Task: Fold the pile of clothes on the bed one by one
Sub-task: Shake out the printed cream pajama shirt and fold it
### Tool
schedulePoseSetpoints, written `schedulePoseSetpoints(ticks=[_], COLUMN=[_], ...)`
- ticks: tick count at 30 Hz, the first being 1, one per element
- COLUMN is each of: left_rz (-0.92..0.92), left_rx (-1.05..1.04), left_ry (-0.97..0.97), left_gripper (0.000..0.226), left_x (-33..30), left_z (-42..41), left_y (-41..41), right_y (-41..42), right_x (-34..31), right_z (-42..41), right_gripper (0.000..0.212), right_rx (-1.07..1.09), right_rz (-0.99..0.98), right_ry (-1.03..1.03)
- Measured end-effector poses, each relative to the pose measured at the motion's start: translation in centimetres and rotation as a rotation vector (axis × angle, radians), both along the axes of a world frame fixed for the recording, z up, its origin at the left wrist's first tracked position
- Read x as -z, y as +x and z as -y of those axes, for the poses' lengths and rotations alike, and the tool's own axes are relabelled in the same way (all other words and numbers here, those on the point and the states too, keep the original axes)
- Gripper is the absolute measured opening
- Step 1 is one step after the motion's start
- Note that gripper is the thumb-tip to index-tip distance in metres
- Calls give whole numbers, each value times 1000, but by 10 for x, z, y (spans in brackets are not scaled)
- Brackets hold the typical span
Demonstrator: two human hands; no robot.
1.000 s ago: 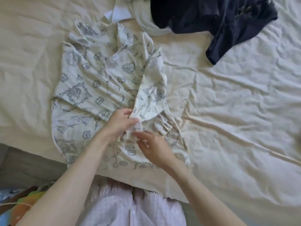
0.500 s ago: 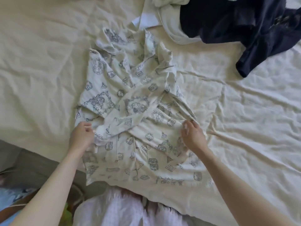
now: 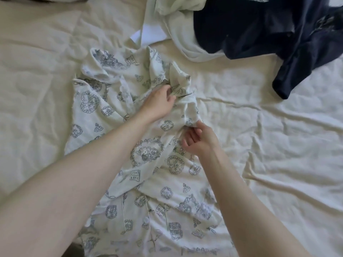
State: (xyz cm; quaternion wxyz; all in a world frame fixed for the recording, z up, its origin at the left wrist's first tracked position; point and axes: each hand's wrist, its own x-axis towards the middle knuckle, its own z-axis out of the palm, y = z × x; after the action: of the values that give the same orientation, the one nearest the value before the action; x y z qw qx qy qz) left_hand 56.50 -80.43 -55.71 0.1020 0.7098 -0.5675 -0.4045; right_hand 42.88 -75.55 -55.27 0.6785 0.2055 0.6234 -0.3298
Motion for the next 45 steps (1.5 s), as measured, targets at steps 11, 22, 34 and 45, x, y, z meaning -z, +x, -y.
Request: schedulePoseSetpoints(ticks=[11, 22, 34, 45], left_rz=[-490, -196, 163, 198], left_rx=[-343, -178, -13, -124], left_ry=[83, 78, 97, 270], left_gripper=[20, 49, 33, 18], left_x=[12, 19, -9, -23], left_z=[84, 58, -83, -192], left_y=[-54, -40, 28, 85], right_y=[-67, -71, -48, -13], right_x=[-1, 26, 10, -2], right_z=[44, 24, -18, -51], right_gripper=[17, 43, 22, 39], right_rx=[281, -300, -1006, -1230], right_rz=[31, -181, -228, -776], right_ry=[-98, -293, -469, -622])
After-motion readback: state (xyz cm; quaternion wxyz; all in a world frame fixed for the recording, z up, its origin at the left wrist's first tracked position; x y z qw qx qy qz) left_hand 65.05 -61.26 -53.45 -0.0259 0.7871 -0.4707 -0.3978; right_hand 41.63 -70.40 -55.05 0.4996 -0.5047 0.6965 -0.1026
